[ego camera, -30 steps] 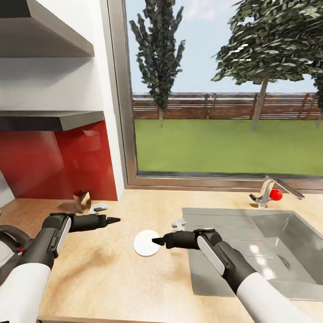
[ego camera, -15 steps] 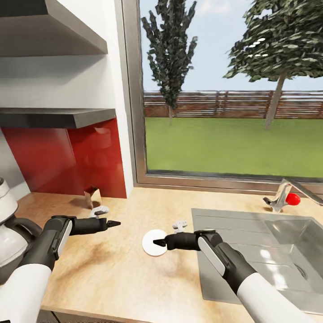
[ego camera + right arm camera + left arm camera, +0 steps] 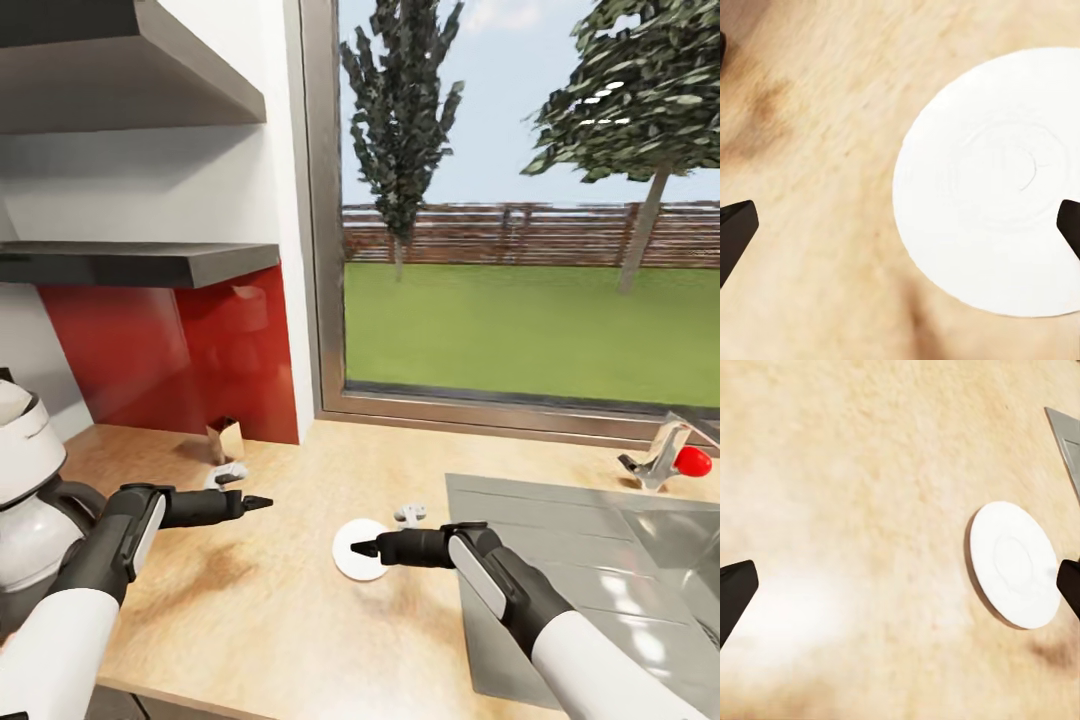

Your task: Set up a coffee station on the kitchen countertop: keep the coffee maker on the countertop, move the bottle of coffee from the kitchen shelf to the counter next to the coffee maker, place a paper coffee filter on top of the coffee maker, put the saucer next to the coffee maker with the coffee cup on the saucer, and place the electric kettle next to the coffee maker.

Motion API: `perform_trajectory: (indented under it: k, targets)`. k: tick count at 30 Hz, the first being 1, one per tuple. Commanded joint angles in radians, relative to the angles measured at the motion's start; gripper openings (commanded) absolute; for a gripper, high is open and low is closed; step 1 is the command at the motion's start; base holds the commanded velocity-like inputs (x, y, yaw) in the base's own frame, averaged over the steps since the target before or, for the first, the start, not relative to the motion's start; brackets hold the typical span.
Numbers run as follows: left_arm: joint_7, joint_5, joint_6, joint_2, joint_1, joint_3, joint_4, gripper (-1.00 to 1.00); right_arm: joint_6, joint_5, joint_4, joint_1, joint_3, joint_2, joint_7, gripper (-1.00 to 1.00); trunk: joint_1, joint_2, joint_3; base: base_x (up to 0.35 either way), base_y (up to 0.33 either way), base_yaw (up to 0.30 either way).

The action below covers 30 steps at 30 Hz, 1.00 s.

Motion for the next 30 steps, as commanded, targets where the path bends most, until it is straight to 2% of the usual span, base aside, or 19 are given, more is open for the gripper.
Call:
perform_trajectory:
  k: [1,17,22,30]
  targets:
    - [-0.01,-0.01,0.005,-0.001,-0.001,0.003,0.0,1.0,0.003,-0.005,0.0,-0.001,0.002,-0.001,0.0,1.0,0.001,-0.002,-0.002,0.005,0.0,0.034]
    - [-0.01,-0.011,0.005,-0.021,-0.002,0.004,0.0,1.0,0.004,-0.013,-0.005,-0.001,-0.004,-0.002,-0.002,1.0,0.001,-0.002,-0.001,0.001,0.0,0.005]
    - [-0.033,-0.005,0.026,-0.019,0.026,-0.004,-0.01,1.0,0.004,-0.035,-0.012,0.028,-0.001,0.026,0.011,1.0,0.001,-0.002,-0.001,0.0,0.0,0.0]
    - [-0.037,-0.002,0.028,-0.013,0.035,-0.004,-0.004,1.0,0.004,-0.066,-0.015,0.036,-0.003,0.071,0.016,1.0,0.001,-0.002,-0.001,0.0,0.0,0.0]
